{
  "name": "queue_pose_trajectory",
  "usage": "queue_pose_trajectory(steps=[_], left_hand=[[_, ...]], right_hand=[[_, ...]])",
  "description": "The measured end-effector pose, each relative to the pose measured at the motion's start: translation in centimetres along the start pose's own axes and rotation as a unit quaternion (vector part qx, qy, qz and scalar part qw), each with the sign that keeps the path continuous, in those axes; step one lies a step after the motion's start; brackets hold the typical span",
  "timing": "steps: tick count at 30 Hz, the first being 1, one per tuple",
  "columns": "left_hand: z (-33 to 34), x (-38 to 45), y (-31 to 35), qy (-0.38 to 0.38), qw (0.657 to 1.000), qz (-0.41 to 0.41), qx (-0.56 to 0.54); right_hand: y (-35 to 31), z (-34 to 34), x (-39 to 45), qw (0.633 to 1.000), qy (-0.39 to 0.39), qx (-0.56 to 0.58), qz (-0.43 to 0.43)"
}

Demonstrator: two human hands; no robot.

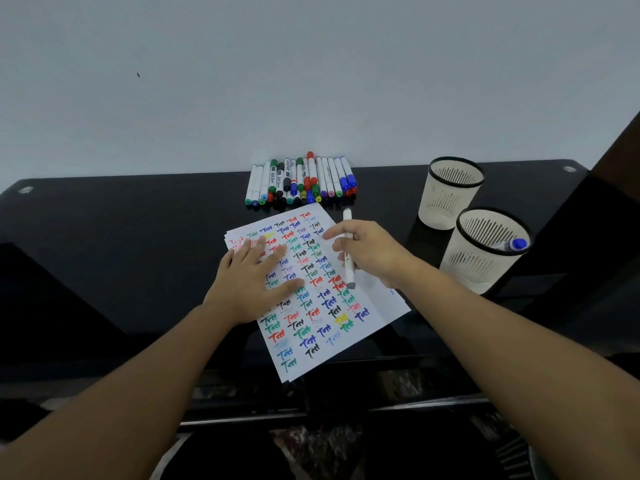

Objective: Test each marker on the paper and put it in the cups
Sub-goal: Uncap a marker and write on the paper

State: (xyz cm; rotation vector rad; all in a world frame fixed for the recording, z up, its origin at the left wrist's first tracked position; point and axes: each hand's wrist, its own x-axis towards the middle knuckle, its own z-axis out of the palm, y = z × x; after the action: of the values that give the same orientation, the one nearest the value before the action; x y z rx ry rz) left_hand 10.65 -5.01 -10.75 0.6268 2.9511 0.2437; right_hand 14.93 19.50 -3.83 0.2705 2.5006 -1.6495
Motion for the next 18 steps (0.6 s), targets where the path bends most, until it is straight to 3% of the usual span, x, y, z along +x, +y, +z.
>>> queue_pose_trajectory(steps=[5, 8, 11, 18], left_hand=[[-0.1, 0.0, 0.0, 0.002, 1.0, 0.017, -0.007], [0.0, 0.0, -0.1, 0.003, 1.0, 0.018, -0.009], [-0.2, 0.0, 0.0, 0.003, 1.0, 0.016, -0.006], [-0.4, -0.1, 0.0, 0.002, 1.0, 0.014, -0.01]], right_hand=[[-0.6, -0.1, -1.3, 0.999, 0.014, -0.026, 0.036], [-1.0, -0.4, -1.6, 0.994, -0.02, 0.074, 0.074], [-1.1, -1.1, -1.9, 0.993, -0.042, 0.098, 0.046], [-2.3, -4.2, -3.6, 0.987, 0.027, 0.159, -0.003]])
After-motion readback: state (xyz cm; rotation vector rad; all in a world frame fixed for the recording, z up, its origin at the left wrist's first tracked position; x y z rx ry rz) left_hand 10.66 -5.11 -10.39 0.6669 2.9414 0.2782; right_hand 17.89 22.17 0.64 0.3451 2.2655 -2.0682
